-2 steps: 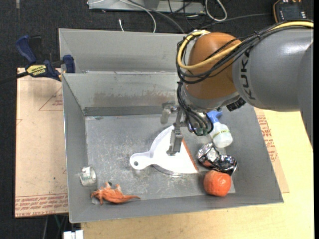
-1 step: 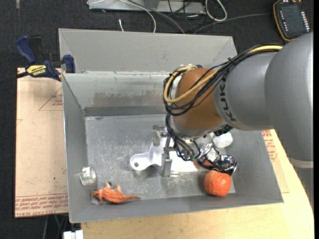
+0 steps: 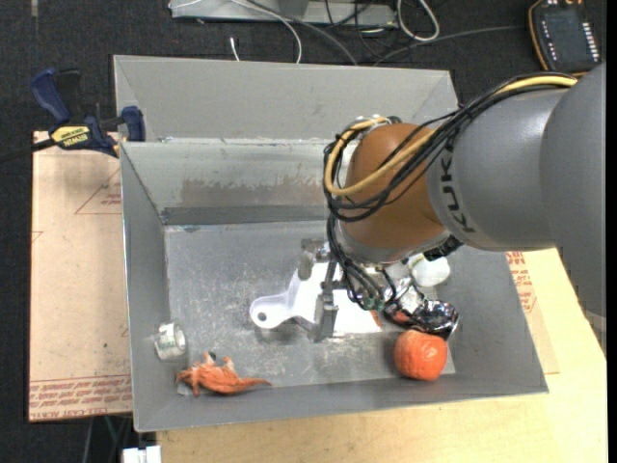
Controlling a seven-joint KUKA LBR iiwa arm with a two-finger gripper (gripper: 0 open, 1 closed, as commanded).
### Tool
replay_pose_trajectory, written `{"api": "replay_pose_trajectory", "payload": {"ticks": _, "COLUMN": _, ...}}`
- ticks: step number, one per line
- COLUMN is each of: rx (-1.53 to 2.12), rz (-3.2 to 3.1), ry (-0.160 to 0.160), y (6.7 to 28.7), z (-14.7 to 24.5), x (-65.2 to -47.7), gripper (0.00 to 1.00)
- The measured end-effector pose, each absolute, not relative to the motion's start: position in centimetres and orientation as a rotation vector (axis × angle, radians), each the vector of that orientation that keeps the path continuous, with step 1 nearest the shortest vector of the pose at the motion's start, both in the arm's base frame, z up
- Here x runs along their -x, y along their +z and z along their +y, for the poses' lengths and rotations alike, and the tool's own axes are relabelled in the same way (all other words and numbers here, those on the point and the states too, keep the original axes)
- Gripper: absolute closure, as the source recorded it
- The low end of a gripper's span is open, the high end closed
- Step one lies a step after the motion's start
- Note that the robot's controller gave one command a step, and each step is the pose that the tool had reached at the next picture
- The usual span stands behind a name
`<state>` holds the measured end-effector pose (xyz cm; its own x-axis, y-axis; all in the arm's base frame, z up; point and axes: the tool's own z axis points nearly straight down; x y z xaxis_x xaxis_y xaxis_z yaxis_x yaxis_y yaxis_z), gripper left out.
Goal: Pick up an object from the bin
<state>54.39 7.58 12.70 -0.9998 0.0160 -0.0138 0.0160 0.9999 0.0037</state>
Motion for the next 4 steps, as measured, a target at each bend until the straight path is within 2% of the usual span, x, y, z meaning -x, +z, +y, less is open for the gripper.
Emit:
{"api": "replay_pose_trajectory", "payload": {"ticks": 1, "rx": -0.062, "rz": 3.132, "ry": 0.006, "y": 11.1, "z": 5.2, "x": -54.2, "gripper": 0.00}}
{"api": "replay_pose_trajectory", "payload": {"ticks": 2, "rx": -0.146, "rz": 3.124, "ry": 0.011, "y": 7.0, "z": 5.5, "x": -53.0, "gripper": 0.00}}
{"api": "replay_pose_trajectory", "payload": {"ticks": 3, "rx": 0.108, "rz": 3.122, "ry": 0.009, "y": 7.1, "z": 6.2, "x": -53.7, "gripper": 1.00}}
{"api": "replay_pose_trajectory", "payload": {"ticks": 4, "rx": 0.108, "rz": 3.122, "ry": 0.009, "y": 7.1, "z": 6.2, "x": -53.7, "gripper": 1.00}}
